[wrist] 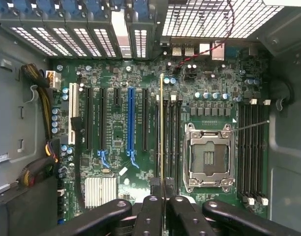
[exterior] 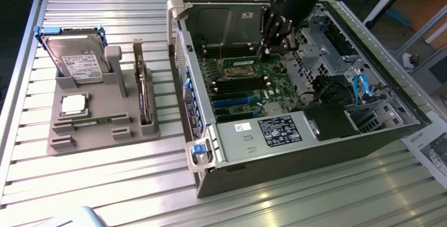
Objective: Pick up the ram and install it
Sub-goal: 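Insert the ram into the slot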
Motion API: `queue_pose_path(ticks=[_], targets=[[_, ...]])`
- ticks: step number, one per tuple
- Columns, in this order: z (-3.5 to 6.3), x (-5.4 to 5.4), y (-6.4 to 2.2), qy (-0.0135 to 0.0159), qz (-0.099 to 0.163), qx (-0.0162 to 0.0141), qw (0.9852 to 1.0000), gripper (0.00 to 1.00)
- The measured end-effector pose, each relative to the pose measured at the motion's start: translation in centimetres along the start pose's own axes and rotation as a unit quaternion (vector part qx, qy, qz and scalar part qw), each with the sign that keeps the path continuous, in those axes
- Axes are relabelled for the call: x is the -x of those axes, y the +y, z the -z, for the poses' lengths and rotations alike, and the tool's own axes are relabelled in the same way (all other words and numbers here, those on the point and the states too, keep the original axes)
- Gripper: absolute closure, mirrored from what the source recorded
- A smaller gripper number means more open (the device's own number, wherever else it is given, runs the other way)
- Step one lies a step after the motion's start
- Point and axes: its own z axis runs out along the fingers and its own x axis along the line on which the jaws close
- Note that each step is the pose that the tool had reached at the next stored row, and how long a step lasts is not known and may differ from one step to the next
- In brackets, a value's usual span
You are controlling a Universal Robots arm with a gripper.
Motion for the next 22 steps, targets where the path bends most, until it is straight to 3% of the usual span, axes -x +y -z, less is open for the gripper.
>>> queue_pose_path(ticks=[22], targets=[[-3.99,-0.1,-0.11,0.0001,0.0,0.0,1.0,0.88]])
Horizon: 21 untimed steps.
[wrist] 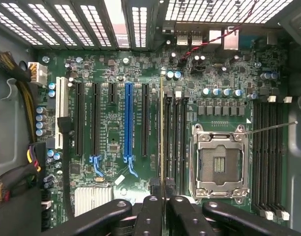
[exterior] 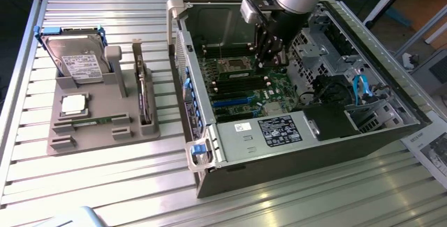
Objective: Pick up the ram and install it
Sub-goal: 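Insert the ram into the slot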
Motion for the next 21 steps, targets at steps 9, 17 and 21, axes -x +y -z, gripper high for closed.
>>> queue_pose_path(ticks=[9,17,21], targets=[[-0.53,0.0,-0.03,0.0,0.0,0.0,1.0,0.88],[-0.54,0.0,-1.0,0.0,0.0,0.0,1.0,0.88],[-0.54,0.0,-1.78,-0.0001,0.0,-0.0001,1.0,0.88]])
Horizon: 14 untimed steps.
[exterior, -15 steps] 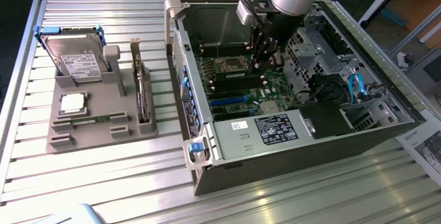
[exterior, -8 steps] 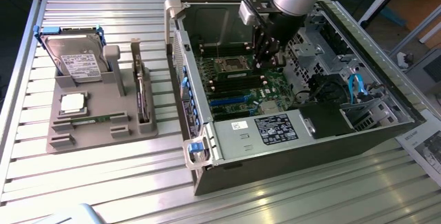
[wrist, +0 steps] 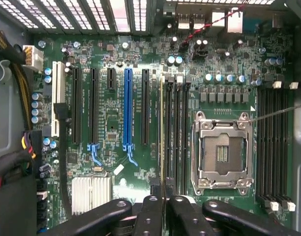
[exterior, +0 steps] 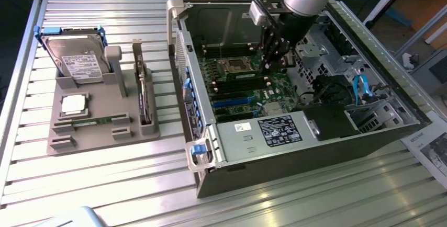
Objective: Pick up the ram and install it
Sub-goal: 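Insert the ram into the slot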
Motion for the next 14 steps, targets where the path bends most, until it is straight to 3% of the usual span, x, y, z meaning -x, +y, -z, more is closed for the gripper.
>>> queue_pose_path(ticks=[3,14], targets=[[0.02,-0.01,-0.69,0.0001,0.0,0.0,1.0,0.88],[-0.5,-0.03,-0.74,0.0001,0.0,0.0,1.0,0.88]])
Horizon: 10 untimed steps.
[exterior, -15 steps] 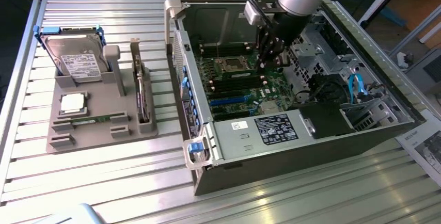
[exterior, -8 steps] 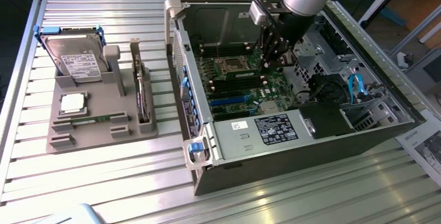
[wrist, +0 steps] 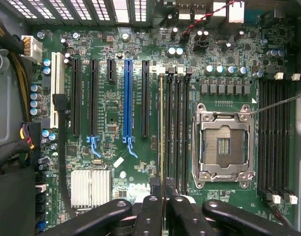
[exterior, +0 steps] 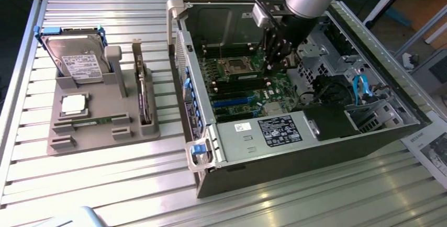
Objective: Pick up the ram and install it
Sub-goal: 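Insert the ram into the slot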
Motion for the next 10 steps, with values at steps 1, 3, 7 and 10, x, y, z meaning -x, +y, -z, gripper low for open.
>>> queue_pose_path(ticks=[1,3,7,10], targets=[[-0.33,-0.01,-0.02,-0.0001,0.0,-0.0001,1.0,0.88],[-0.65,-0.02,-0.03,0.0,0.0,-0.0001,1.0,0.88],[-0.79,-0.01,0.05,0.0001,0.0,-0.0005,1.0,0.88],[-0.92,0.11,0.36,0.0,0.0,-0.0009,1.0,0.88]])
